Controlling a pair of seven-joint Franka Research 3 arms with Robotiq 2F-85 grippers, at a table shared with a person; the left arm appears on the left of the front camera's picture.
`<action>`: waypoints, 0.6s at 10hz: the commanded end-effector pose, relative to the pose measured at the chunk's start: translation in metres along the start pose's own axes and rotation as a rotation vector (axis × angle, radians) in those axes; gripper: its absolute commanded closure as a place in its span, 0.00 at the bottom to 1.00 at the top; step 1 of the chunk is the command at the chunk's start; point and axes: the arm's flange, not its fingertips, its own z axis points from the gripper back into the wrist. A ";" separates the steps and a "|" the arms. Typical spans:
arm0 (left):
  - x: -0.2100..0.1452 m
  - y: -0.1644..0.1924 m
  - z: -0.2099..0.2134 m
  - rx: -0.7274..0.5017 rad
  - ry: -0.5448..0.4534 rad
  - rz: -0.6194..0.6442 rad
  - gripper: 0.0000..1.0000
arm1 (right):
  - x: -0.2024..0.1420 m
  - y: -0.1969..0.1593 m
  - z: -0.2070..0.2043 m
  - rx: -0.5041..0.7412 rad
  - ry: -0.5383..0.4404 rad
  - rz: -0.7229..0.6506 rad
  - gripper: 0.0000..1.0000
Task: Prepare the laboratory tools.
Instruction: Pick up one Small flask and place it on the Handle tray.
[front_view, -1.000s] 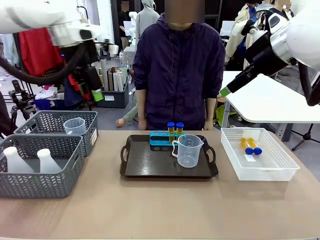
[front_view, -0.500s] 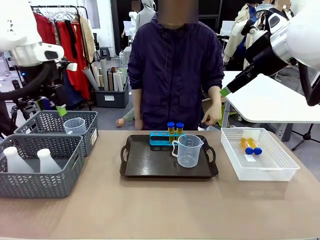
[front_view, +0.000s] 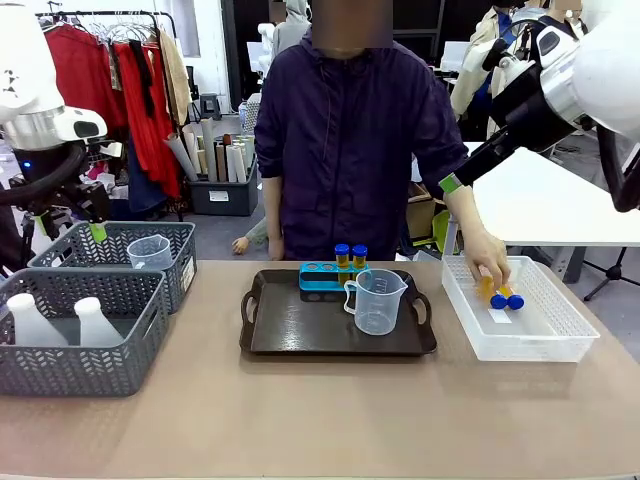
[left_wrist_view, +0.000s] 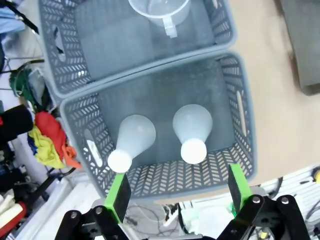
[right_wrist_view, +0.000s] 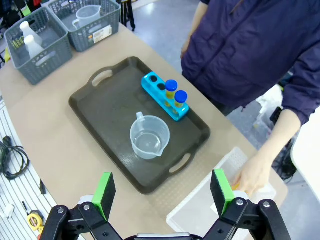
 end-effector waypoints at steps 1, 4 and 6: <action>-0.004 0.004 0.006 0.013 0.001 -0.017 0.00 | 0.000 -0.001 0.000 0.012 -0.007 0.002 0.00; -0.004 0.004 0.006 0.013 0.001 -0.017 0.00 | 0.000 -0.001 0.000 0.012 -0.007 0.002 0.00; -0.009 0.008 -0.002 0.016 0.008 -0.052 0.00 | 0.000 -0.001 0.000 0.012 -0.007 0.002 0.00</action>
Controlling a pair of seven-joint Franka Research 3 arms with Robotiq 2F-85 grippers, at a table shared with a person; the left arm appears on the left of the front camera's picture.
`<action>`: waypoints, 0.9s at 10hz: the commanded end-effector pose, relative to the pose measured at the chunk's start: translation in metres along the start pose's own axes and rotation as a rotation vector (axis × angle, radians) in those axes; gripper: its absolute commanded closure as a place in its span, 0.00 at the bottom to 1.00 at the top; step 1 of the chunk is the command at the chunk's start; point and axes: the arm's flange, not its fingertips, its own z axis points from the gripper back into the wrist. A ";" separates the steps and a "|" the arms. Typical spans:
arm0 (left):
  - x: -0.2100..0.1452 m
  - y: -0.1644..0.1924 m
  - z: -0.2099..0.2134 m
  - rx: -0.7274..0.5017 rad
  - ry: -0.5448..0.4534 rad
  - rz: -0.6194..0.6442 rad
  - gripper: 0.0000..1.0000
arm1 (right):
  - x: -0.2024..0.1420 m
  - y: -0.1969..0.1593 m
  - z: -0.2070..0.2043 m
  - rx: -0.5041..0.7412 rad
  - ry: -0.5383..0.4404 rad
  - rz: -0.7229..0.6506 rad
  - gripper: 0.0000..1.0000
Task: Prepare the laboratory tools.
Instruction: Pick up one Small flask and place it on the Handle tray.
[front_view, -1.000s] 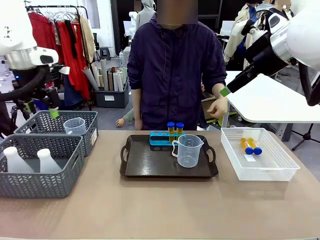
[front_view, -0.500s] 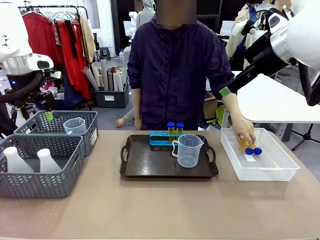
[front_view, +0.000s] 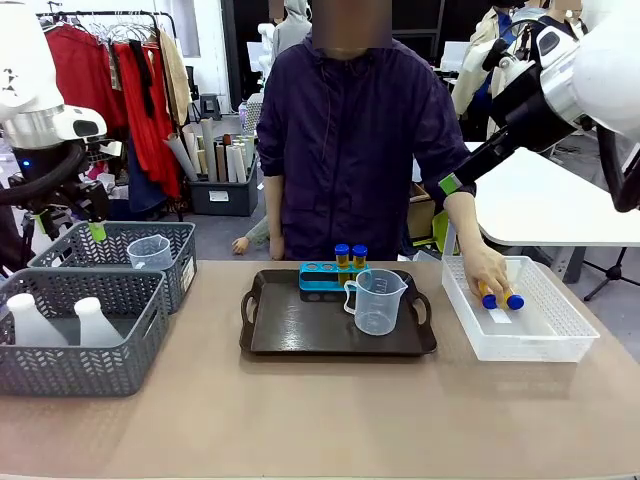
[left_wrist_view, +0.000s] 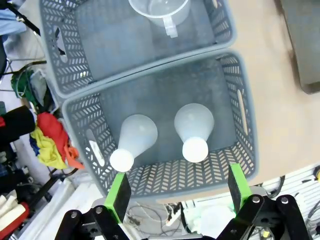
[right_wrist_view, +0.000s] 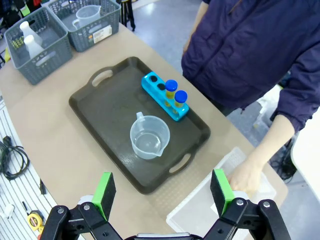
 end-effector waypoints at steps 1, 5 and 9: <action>-0.014 0.016 -0.009 -0.018 0.024 -0.004 0.00 | 0.000 -0.001 0.000 0.012 -0.007 0.002 0.00; -0.045 0.062 -0.042 0.003 0.014 0.139 0.00 | 0.000 -0.001 0.000 0.012 -0.007 0.002 0.00; -0.044 0.079 -0.094 -0.011 0.042 0.194 0.00 | 0.000 -0.001 0.000 0.012 -0.007 0.002 0.00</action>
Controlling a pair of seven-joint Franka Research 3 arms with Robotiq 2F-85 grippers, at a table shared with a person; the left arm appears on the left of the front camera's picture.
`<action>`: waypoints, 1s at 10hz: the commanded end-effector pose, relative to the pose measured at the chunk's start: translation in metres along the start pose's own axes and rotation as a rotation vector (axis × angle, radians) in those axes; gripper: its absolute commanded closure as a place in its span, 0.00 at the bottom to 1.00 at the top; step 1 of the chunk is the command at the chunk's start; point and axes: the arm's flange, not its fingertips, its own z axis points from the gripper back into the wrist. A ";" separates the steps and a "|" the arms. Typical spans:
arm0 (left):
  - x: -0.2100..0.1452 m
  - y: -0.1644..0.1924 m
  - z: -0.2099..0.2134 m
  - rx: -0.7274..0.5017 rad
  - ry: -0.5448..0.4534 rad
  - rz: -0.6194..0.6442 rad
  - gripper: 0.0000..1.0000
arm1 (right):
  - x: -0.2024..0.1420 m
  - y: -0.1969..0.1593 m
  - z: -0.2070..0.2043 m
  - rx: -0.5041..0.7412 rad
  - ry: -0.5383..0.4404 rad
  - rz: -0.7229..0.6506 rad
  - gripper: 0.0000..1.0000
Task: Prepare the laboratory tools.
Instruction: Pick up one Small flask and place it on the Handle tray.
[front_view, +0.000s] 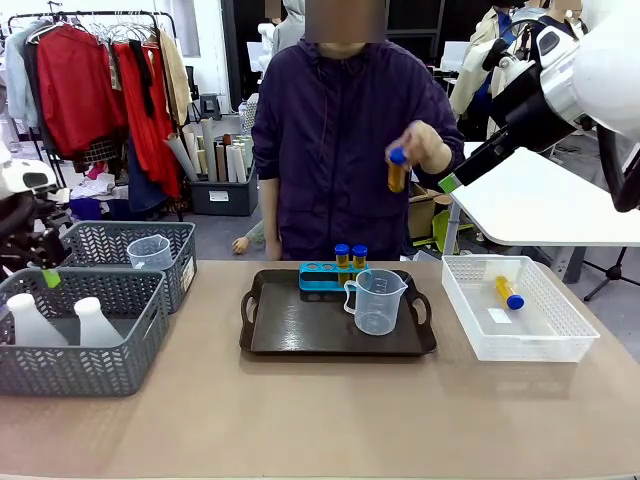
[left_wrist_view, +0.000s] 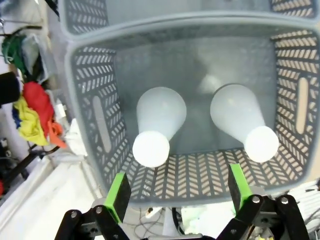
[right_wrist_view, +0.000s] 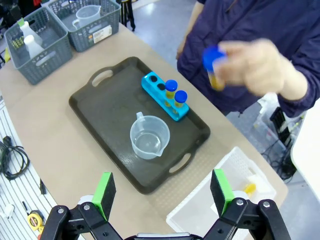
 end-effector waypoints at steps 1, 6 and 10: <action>0.009 0.009 -0.025 0.001 -0.007 0.038 0.00 | 0.000 -0.001 0.000 0.013 -0.007 0.002 0.00; 0.008 0.030 -0.047 -0.021 0.005 0.096 0.00 | 0.000 -0.001 0.000 0.013 -0.007 0.002 0.00; 0.001 0.034 -0.057 -0.004 0.041 0.116 0.25 | 0.000 -0.001 0.000 0.013 -0.007 0.002 0.00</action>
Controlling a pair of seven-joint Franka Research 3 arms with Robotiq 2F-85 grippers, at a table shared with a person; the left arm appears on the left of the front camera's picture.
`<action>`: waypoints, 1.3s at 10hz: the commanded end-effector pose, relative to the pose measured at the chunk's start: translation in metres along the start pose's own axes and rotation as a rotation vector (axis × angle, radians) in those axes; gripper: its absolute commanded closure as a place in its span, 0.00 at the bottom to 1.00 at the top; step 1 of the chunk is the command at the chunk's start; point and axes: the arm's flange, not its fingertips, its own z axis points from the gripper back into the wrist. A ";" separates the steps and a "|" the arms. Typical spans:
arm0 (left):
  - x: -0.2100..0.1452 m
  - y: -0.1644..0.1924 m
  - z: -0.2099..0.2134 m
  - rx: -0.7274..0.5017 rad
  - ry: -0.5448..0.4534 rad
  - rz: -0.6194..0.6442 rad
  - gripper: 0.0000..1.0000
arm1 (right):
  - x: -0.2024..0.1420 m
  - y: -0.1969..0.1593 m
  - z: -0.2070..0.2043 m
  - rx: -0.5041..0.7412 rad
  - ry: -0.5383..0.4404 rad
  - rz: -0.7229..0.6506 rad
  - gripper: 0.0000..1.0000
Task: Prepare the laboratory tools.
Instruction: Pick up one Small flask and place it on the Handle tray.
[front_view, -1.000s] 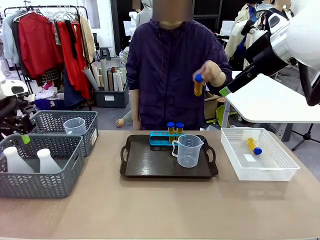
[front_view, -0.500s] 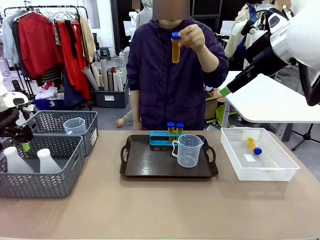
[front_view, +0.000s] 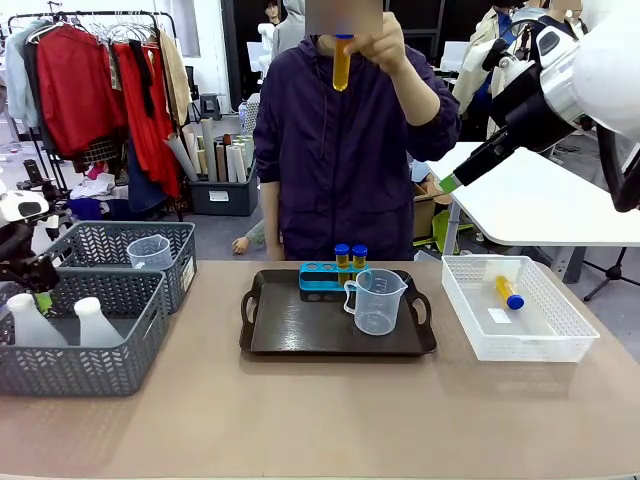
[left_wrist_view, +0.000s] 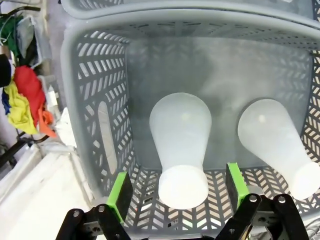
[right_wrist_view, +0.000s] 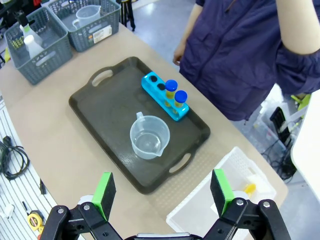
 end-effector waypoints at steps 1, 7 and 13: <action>-0.004 -0.001 -0.003 0.008 0.000 0.026 0.44 | 0.000 -0.001 0.000 0.013 -0.007 0.002 0.00; -0.005 -0.001 -0.005 0.005 -0.003 0.023 1.00 | 0.000 -0.001 0.000 0.013 -0.007 0.002 0.00; -0.010 -0.014 0.062 -0.029 -0.032 0.019 1.00 | 0.000 -0.001 0.000 0.013 -0.007 0.002 0.00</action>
